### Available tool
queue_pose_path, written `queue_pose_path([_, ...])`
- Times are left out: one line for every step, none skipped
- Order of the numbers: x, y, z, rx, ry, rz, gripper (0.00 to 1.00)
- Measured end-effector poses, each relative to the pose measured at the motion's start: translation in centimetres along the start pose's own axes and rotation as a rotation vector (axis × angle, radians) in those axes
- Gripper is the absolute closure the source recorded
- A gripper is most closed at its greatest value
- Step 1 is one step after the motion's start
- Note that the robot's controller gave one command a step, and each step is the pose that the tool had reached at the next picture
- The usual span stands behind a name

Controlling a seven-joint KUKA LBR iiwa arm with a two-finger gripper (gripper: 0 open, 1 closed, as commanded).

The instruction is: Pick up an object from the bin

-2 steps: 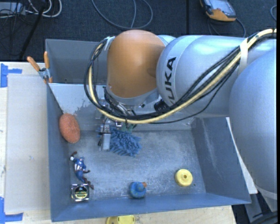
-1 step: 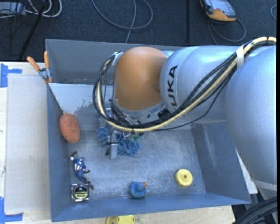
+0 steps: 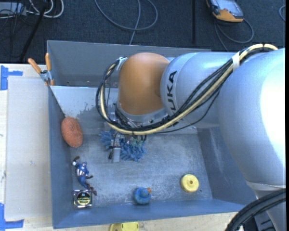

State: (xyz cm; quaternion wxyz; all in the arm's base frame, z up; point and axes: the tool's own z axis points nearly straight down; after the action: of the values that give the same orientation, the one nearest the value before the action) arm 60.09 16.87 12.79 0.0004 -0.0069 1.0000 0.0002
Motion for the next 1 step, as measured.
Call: queue_pose_path([-1.39,-2.64,4.71,-0.001,-0.003,0.004,0.00])
